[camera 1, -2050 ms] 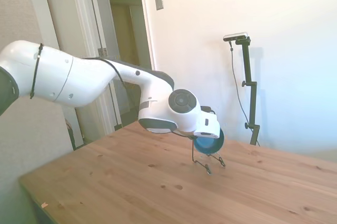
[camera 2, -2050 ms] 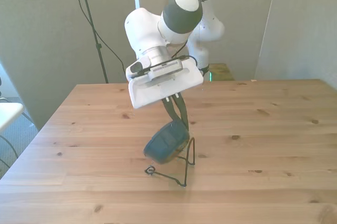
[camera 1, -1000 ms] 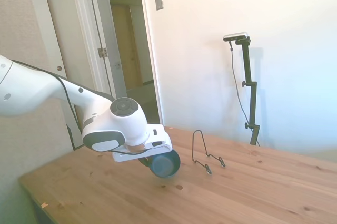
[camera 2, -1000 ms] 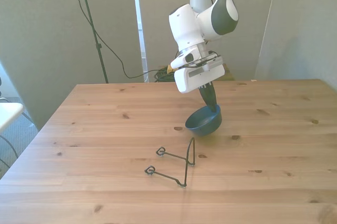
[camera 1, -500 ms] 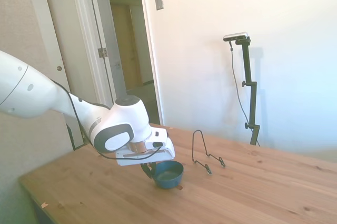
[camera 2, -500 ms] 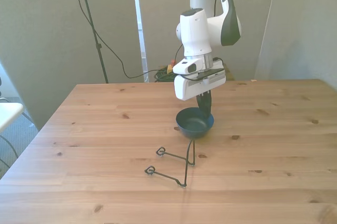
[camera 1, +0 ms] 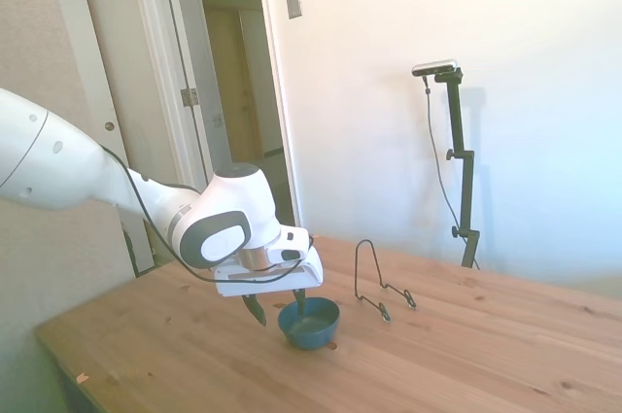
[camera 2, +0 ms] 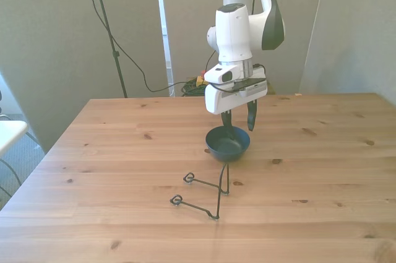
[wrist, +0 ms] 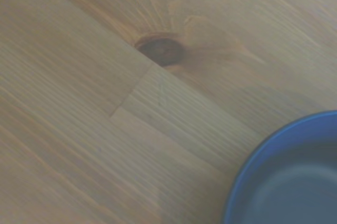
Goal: Unload the bowl
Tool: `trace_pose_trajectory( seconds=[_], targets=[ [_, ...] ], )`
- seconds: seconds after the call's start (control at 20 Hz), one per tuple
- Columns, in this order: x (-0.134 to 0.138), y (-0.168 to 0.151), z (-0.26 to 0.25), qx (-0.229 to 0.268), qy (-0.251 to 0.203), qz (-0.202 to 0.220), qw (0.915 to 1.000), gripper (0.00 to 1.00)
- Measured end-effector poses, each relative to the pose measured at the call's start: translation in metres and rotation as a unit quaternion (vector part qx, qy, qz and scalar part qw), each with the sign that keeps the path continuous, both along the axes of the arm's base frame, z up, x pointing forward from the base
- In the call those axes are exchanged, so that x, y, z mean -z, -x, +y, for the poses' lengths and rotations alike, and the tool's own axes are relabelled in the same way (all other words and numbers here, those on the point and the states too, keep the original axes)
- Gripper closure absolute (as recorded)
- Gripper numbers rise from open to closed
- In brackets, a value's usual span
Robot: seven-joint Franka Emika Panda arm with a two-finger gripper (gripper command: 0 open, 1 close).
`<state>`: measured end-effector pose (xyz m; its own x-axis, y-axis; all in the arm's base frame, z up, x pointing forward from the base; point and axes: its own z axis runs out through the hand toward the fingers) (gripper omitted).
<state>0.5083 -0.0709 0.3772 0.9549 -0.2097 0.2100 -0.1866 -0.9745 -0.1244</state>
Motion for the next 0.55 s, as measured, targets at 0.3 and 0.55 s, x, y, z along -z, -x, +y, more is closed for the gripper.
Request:
trace_pose_trajectory(
  seconds=[0.3, 0.55],
  targets=[
    [-0.040, 0.005, 0.005, 0.060, 0.006, -0.034, 0.9976, 0.00],
    [-0.055, 0.026, 0.036, 0.113, 0.040, -0.040, 0.9920, 0.00]
  ],
)
